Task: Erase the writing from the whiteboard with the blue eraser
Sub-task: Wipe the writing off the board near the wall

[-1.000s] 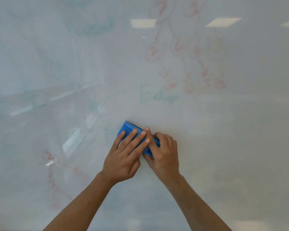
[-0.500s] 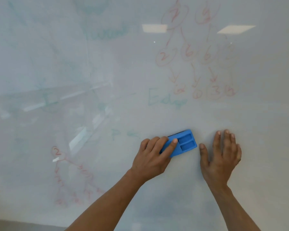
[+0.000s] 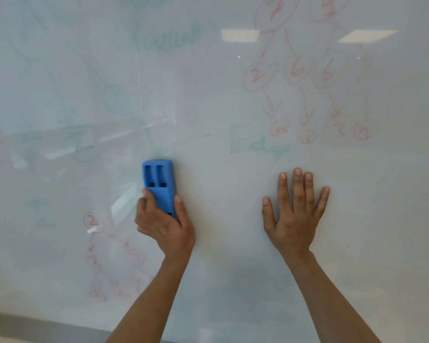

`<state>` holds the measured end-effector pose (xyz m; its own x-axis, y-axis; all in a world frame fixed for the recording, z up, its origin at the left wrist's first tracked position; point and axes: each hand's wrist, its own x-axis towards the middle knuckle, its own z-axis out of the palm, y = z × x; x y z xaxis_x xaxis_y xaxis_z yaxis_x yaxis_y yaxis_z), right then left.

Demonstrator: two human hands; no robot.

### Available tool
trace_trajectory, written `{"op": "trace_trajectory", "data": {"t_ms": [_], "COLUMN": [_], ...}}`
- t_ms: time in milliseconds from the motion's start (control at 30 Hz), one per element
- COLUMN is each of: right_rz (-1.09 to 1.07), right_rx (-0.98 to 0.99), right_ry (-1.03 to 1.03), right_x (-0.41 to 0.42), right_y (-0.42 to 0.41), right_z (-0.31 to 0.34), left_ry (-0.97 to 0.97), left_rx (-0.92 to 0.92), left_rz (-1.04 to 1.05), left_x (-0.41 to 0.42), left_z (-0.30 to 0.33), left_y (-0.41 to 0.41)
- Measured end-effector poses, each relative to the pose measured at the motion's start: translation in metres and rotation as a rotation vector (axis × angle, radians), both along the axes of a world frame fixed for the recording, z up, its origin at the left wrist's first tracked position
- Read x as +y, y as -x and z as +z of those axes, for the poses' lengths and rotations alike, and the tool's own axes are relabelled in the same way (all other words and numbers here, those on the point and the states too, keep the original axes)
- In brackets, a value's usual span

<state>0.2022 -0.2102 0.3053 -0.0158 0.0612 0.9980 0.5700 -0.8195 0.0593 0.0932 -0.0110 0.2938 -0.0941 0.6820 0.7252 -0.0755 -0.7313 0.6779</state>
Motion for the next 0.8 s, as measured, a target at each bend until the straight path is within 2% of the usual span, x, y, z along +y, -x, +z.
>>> {"op": "trace_trajectory", "data": {"t_ms": [67,167,267,333,367,500,567,633,800], "right_rz": [-0.002,-0.010,-0.013,-0.010,-0.007,-0.002,-0.005,-0.005,0.058], "right_rx": [-0.004,-0.004,-0.002,-0.002,-0.002,0.007,0.006,0.006,-0.006], "right_ry": [0.000,0.009,0.012,0.005,0.001,-0.008,-0.005,-0.010,-0.079], "right_x": [0.001,-0.001,-0.001,0.000,0.000,0.000,0.000,0.001,-0.003], "right_y": [-0.001,-0.002,-0.002,-0.001,-0.001,0.001,0.001,0.002,0.003], "right_z": [-0.001,-0.001,-0.001,-0.001,-0.001,-0.001,-0.001,-0.001,0.003], "left_ry": [-0.248,-0.756,-0.937,-0.916,-0.834,-0.260,-0.125,-0.207,-0.748], "left_rx": [0.102,0.271,0.309,0.277,0.240,0.006,-0.046,-0.010,0.206], "left_rz": [-0.056,-0.084,-0.057,-0.023,-0.003,0.050,0.048,0.034,-0.118], "left_x": [-0.017,-0.026,-0.011,0.003,0.010,0.029,0.027,0.014,-0.039], "left_z": [-0.022,-0.059,-0.059,-0.041,-0.027,0.043,0.063,0.064,0.042], "left_y": [-0.003,-0.006,-0.005,-0.004,-0.003,0.000,0.000,-0.001,-0.011]}}
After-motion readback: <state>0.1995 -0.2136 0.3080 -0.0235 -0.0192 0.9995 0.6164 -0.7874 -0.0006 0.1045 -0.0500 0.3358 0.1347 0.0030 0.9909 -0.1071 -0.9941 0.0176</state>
